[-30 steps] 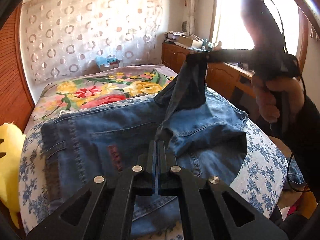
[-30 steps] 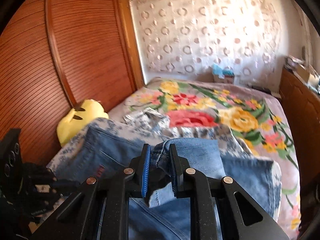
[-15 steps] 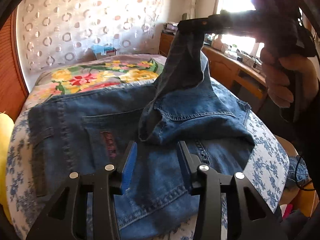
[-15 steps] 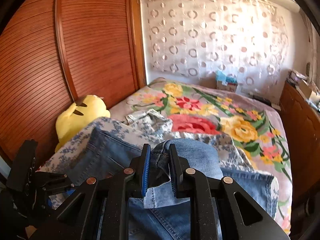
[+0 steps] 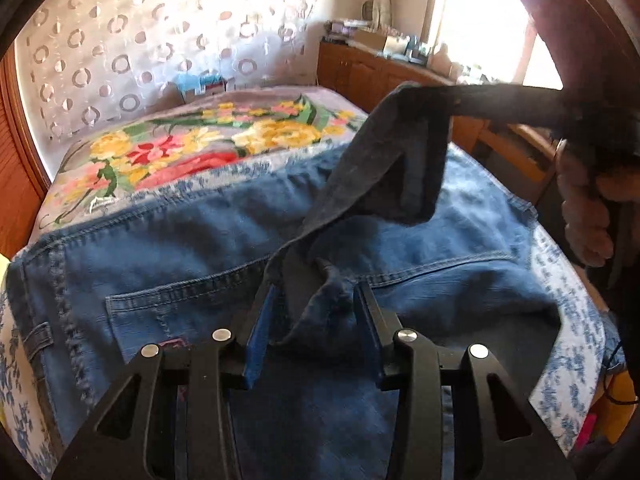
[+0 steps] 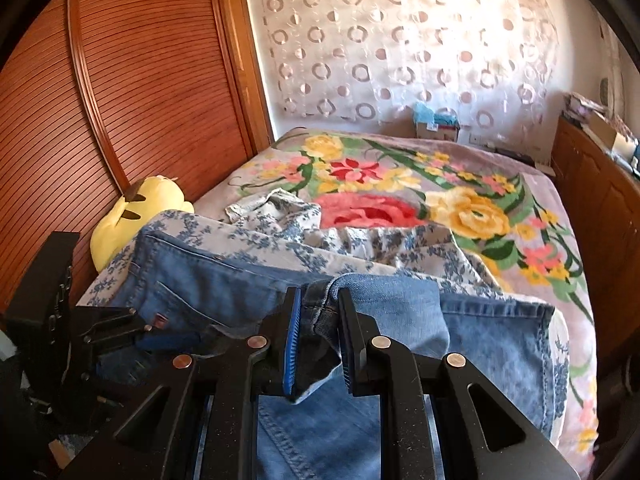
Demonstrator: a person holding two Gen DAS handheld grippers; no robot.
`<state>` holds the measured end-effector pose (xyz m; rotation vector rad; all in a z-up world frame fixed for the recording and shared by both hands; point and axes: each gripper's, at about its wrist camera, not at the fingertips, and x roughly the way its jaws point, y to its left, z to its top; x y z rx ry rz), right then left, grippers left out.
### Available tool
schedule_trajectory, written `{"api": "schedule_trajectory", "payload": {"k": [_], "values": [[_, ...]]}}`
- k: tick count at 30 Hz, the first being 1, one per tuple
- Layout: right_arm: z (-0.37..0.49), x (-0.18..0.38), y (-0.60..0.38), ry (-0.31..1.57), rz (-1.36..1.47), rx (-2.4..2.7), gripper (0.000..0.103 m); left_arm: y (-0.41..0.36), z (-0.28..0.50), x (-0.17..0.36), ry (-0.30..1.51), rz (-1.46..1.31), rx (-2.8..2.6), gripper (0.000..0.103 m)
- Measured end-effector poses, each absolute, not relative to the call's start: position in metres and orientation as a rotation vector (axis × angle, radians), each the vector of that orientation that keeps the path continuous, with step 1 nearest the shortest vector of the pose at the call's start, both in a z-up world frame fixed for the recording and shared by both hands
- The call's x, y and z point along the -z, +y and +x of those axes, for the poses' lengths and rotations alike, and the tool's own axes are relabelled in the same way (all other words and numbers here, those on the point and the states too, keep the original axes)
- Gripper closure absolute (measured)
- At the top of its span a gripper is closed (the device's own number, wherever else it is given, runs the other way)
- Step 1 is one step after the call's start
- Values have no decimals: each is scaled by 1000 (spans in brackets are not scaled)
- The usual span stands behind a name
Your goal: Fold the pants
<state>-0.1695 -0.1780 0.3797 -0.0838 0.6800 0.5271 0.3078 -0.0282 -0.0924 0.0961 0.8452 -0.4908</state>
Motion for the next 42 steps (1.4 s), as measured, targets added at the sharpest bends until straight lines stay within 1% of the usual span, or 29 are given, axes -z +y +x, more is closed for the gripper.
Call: {"api": "schedule_trajectory", "payload": {"k": [2, 3, 4, 6, 7, 12, 16, 22, 28, 34, 35, 36, 37, 39, 41, 42], "values": [[-164, -374, -179, 690, -77, -527, 85, -29, 308, 98, 857, 100, 502, 64], [-161, -371, -180, 697, -73, -526, 85, -30, 307, 100, 858, 101, 511, 71], [-159, -368, -181, 703, -69, -524, 85, -30, 306, 101, 860, 102, 517, 80], [-154, -362, -182, 714, -59, -520, 85, -32, 305, 101, 868, 95, 533, 96], [-152, -360, -182, 718, -52, -519, 85, -32, 300, 98, 853, 99, 529, 98], [-149, -364, -179, 704, -33, -529, 85, -24, 273, 76, 786, 70, 529, 99], [-153, -380, -166, 661, -26, -563, 85, -2, 240, 50, 714, 33, 512, 99], [-164, -397, -122, 616, -58, -652, 85, 44, 206, 28, 664, 1, 444, 99], [-169, -402, -73, 597, -91, -748, 85, 87, 182, 27, 659, -16, 356, 99], [-152, -391, -27, 620, -126, -801, 85, 111, 175, 47, 704, -23, 293, 99], [-151, -390, -23, 620, -133, -806, 83, 113, 174, 50, 715, -22, 286, 99], [-151, -388, -19, 623, -139, -807, 77, 114, 173, 56, 733, -20, 285, 99], [-150, -387, -19, 629, -140, -801, 73, 114, 172, 60, 744, -19, 287, 99], [-150, -384, -21, 633, -133, -790, 55, 114, 172, 66, 761, -18, 284, 99], [-152, -385, -29, 633, -120, -782, 53, 113, 174, 69, 775, -19, 283, 98], [-157, -386, -31, 631, -122, -776, 53, 113, 175, 70, 779, -20, 281, 95]]}}
